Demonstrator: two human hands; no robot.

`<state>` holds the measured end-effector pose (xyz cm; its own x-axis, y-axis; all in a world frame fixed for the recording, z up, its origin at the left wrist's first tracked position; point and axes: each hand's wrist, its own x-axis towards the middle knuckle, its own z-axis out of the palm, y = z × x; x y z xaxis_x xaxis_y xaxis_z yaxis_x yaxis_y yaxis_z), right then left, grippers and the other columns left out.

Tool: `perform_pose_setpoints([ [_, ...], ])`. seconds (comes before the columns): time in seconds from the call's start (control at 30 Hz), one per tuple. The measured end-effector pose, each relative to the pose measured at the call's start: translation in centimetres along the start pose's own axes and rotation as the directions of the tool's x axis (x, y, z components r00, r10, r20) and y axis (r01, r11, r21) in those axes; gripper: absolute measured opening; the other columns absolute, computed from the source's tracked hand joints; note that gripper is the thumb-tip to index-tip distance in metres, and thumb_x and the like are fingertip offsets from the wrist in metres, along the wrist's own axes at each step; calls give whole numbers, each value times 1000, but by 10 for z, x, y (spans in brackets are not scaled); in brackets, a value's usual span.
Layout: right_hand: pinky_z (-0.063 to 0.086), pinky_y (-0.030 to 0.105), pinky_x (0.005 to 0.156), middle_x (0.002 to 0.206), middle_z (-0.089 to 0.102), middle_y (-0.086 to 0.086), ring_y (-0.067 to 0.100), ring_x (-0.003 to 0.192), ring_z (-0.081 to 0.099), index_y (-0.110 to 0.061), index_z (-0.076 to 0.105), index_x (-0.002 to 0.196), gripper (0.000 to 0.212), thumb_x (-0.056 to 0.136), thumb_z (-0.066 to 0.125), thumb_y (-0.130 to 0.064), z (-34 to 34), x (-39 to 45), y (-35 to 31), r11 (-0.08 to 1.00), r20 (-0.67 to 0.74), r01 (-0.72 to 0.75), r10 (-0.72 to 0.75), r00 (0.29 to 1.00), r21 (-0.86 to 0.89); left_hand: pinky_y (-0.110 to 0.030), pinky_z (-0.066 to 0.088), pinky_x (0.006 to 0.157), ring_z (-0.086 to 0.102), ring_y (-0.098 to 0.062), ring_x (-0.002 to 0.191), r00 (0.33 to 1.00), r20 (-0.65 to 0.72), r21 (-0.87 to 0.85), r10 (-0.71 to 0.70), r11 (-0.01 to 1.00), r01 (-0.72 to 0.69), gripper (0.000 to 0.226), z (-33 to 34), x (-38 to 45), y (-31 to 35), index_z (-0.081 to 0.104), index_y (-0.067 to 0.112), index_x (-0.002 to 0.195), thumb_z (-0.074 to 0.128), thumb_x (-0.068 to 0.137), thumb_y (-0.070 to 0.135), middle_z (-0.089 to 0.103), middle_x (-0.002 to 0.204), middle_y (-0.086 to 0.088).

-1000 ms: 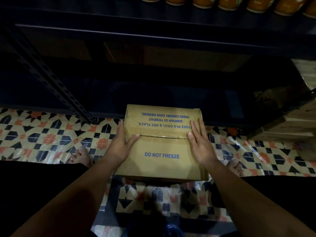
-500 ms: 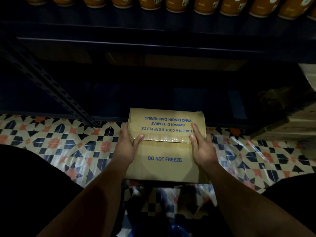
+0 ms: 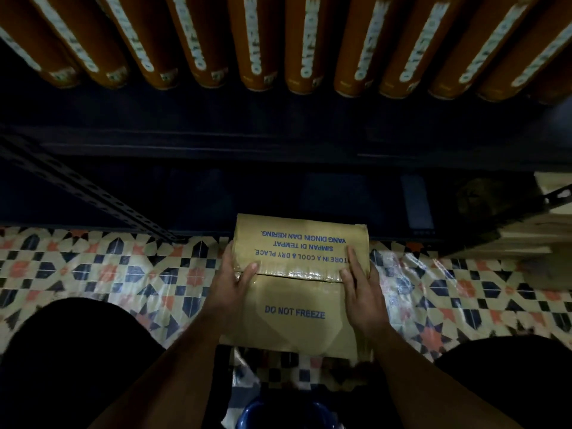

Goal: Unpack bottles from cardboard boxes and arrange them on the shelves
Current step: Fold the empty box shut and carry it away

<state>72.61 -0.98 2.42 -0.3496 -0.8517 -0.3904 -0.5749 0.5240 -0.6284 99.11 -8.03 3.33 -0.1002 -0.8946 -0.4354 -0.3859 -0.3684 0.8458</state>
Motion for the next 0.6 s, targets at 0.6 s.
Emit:
perform_pose_setpoints([
  [0.6,34,52,117,160,19,-6,24,145,32,-70,10,147,50,104,32,-59,-291,-198,-185,991,-119,-103,113,986,88,-14,48,86,62,5,111,988,144,159,46,985,-69,60,-69,-174,325,29,41,150,61,100,37,61,129,18],
])
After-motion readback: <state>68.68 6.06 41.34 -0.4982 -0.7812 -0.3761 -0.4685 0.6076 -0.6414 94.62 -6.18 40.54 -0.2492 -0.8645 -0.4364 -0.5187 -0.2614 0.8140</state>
